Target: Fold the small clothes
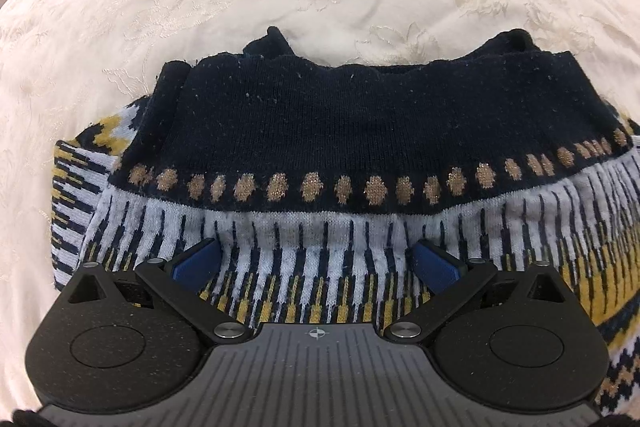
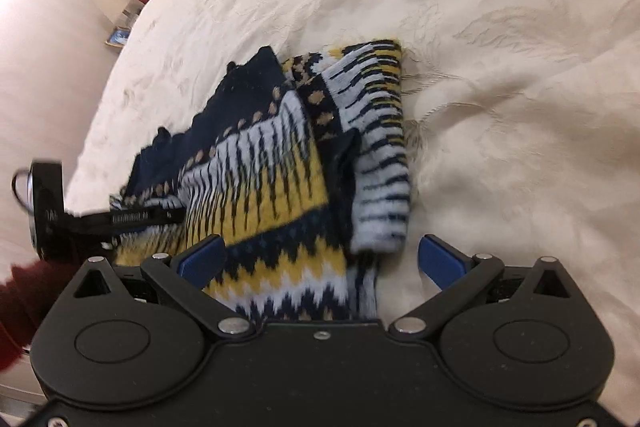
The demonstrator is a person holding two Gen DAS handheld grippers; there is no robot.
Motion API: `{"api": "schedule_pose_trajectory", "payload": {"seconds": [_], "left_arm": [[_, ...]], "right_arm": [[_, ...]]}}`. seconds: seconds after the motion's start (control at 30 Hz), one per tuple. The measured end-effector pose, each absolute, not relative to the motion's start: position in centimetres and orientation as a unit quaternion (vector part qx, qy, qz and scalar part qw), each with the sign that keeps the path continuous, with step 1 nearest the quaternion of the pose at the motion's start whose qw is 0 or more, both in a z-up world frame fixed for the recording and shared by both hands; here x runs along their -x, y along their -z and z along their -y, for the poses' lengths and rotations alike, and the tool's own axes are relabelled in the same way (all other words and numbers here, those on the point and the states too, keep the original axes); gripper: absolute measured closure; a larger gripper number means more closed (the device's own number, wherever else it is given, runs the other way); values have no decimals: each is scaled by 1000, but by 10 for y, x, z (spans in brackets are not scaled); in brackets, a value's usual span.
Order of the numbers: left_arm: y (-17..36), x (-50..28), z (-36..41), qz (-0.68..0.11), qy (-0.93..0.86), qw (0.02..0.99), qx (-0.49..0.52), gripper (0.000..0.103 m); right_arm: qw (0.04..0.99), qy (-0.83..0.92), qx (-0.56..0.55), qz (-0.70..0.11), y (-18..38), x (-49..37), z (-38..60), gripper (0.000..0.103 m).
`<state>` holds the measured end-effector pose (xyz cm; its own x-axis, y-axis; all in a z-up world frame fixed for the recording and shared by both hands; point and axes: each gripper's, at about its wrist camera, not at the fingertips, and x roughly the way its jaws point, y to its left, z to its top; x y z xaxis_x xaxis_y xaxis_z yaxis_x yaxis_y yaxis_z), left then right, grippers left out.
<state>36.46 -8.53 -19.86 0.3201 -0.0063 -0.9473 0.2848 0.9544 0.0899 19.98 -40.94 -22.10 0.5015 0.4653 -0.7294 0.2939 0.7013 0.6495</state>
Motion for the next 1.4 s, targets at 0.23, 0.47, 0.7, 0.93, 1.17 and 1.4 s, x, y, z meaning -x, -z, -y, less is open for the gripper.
{"api": "schedule_pose_trajectory", "payload": {"seconds": [0.23,0.47,0.7,0.93,1.17,1.4], "left_arm": [[200,-362,85,-575,90,804,-120,0],[199,-362,84,-586,96,796,-118,0],[169,-326,74,-578,94,806,-87,3],[182,-282,65,-604,88,784,-109,3],[204,-287,67,-620,85,771,-122,0],[192,-279,65,-608,95,781,-109,1]], "right_arm": [[757,-100,-426,-486,239,-231,419,0],[745,-140,-442,-480,250,-259,409,0],[747,-142,-440,-477,250,-262,405,0],[739,-155,-439,-486,248,-261,406,0],[736,-157,-441,-488,251,-263,407,0],[737,-165,-436,-489,247,-260,404,0]]}}
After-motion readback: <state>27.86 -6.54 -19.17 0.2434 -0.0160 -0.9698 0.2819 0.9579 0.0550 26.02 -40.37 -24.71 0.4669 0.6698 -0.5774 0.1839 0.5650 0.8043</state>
